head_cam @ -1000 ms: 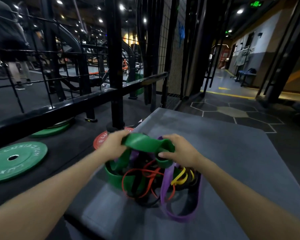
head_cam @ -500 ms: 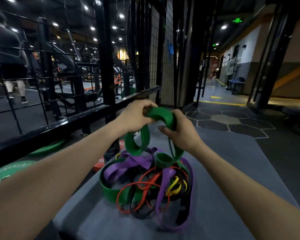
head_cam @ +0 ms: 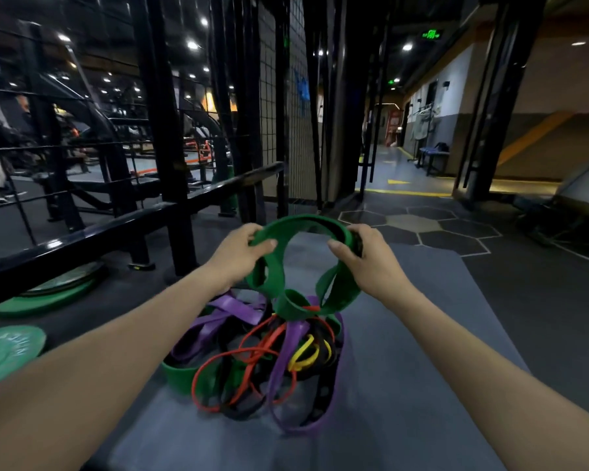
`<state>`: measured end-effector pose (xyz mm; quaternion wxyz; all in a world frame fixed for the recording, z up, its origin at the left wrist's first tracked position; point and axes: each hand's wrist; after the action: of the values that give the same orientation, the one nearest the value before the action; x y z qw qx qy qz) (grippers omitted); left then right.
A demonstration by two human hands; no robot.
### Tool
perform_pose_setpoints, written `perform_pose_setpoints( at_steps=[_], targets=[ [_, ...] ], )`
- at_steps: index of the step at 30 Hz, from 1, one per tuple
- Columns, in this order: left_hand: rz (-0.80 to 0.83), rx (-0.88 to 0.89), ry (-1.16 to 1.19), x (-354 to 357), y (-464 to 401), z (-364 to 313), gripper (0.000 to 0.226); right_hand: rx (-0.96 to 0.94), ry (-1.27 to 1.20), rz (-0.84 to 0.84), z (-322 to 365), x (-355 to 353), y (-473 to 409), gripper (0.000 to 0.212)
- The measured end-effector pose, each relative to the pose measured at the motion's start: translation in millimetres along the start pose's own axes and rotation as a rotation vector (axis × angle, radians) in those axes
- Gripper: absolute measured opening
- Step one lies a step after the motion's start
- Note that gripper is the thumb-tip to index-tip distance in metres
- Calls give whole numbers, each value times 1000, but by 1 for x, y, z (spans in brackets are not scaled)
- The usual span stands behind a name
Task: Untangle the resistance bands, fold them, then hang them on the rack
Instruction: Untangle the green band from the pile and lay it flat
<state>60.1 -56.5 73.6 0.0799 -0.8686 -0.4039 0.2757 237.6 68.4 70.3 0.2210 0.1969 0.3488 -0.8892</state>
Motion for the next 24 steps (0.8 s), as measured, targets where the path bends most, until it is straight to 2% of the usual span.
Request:
perform_pose_setpoints(
  at_steps=[3, 6, 9, 13, 15, 17, 20, 21, 24],
  targets=[
    [-41, -133, 315, 19, -9, -13, 4, 36, -2, -32, -13, 0, 0, 30],
    [18, -248, 462, 40, -12, -25, 18, 95, -16, -130, -26, -2, -3, 30],
    [86, -240, 407, 60, -12, -26, 20, 186, -55, -212, -39, -9, -3, 35],
    [89, -272, 417, 77, -14, -18, 17, 223, -81, -211, -55, -7, -6, 39],
    [107, -226, 409, 77, -16, -14, 31, 247, -98, -203, -60, 0, -8, 39],
    [225, -130, 333, 75, -14, -9, 49, 266, -108, -167, -64, 10, -9, 41],
    [463, 77, 101, 82, -1, -7, 40, 287, -191, -42, -65, 29, -7, 45],
    [462, 155, 29, 87, 3, -5, 43, 309, -251, 6, -64, 35, -6, 46],
    [258, 221, -15, 96, 5, 10, 36, 435, -450, 101, -67, 42, -6, 59]
  ],
)
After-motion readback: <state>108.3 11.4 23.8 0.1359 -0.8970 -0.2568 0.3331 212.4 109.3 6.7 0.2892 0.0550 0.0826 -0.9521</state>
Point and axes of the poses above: each hand's wrist, its own y-axis away from the middle knuckle, its own x-axis out of the palm, z = x × y, and after that the axes turned 6 degrees about -z, right-handed
